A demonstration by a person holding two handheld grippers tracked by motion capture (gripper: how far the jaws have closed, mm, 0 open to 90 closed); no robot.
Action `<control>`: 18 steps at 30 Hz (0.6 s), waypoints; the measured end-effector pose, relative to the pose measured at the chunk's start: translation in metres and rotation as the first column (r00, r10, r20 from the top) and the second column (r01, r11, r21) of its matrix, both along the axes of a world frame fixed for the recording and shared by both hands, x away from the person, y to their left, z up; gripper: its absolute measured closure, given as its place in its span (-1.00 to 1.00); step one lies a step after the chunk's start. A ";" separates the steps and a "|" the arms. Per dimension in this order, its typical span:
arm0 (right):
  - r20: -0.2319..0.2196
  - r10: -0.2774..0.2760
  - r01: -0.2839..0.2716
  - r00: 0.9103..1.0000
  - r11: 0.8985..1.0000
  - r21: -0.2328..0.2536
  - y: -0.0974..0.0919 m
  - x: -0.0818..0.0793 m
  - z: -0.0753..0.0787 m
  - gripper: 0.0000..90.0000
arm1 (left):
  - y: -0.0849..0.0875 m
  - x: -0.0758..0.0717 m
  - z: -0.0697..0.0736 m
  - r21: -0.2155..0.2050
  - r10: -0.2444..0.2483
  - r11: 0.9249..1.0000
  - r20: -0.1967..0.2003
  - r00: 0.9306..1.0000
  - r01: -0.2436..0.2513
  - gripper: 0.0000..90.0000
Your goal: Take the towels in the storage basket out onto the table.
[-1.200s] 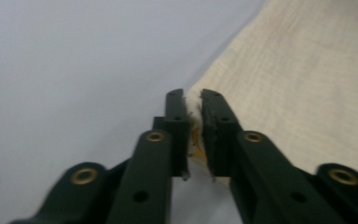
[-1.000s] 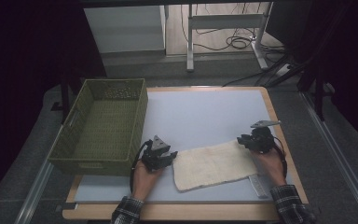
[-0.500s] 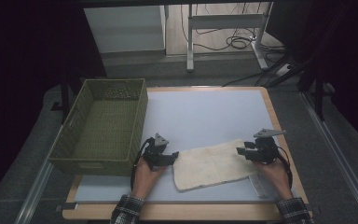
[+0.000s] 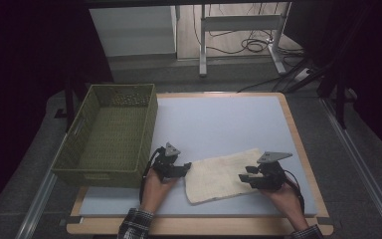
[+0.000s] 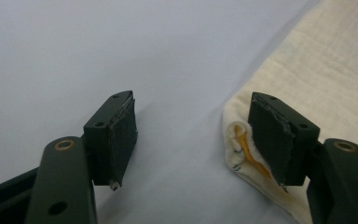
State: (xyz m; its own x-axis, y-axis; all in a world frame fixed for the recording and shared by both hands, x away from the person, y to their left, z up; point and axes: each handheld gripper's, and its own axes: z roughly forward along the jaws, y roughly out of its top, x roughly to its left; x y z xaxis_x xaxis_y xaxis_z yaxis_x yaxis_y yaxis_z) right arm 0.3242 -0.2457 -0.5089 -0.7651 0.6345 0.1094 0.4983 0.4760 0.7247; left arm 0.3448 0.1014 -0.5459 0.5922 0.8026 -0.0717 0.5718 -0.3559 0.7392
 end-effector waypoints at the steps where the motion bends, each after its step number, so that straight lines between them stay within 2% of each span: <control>1: -0.002 0.013 -0.013 1.000 1.000 0.001 0.004 -0.002 0.000 0.22 | 0.000 0.000 0.000 -0.001 -0.001 1.000 0.000 1.000 0.001 -0.27; 2: -0.006 0.039 -0.039 0.999 0.999 0.003 0.013 -0.006 -0.001 0.26 | 0.000 0.000 0.000 0.000 -0.002 1.000 0.000 1.000 0.002 -0.27; 3: -0.006 0.039 -0.039 0.999 0.999 0.003 0.013 -0.006 -0.001 0.26 | 0.000 0.000 0.000 0.000 -0.002 1.000 0.000 1.000 0.002 -0.27; 4: -0.012 0.068 -0.068 0.998 0.998 0.006 0.023 -0.010 -0.002 0.30 | 0.000 0.000 0.000 0.002 -0.003 1.000 0.000 1.000 0.003 -0.27; 5: -0.012 0.068 -0.068 0.998 0.998 0.006 0.023 -0.010 -0.002 0.30 | 0.000 0.000 0.000 0.002 -0.003 1.000 0.000 1.000 0.003 -0.27; 6: -0.022 0.097 -0.097 0.995 0.995 0.006 0.033 -0.013 -0.002 0.33 | 0.000 0.000 0.000 0.003 -0.002 1.000 0.000 1.000 0.002 -0.27; 8: -0.024 0.110 -0.110 0.994 0.994 0.007 0.038 -0.015 -0.003 0.36 | 0.000 0.000 0.000 0.003 -0.004 1.000 -0.001 1.000 0.004 -0.27; 12: -0.046 0.178 -0.177 0.983 0.984 0.011 0.062 -0.022 -0.006 0.56 | 0.000 0.000 0.000 -0.001 -0.001 1.000 0.000 1.000 0.001 -0.27; 13: -0.046 0.178 -0.177 0.983 0.984 0.011 0.062 -0.022 -0.006 0.56 | 0.000 0.000 0.000 -0.001 -0.001 1.000 0.000 1.000 0.001 -0.27; 16: -0.065 0.219 -0.218 0.974 0.976 0.021 0.079 -0.028 -0.009 0.63 | 0.000 0.000 0.000 0.003 -0.004 1.000 -0.001 1.000 0.004 -0.27; 17: -0.065 0.219 -0.218 0.974 0.976 0.021 0.079 -0.028 -0.009 0.63 | 0.000 0.000 0.000 0.003 -0.004 1.000 -0.001 1.000 0.004 -0.27; 18: -0.067 0.241 -0.240 0.968 0.971 0.019 0.089 -0.031 -0.011 0.62 | 0.000 0.000 0.000 0.003 -0.004 1.000 -0.001 1.000 0.004 -0.27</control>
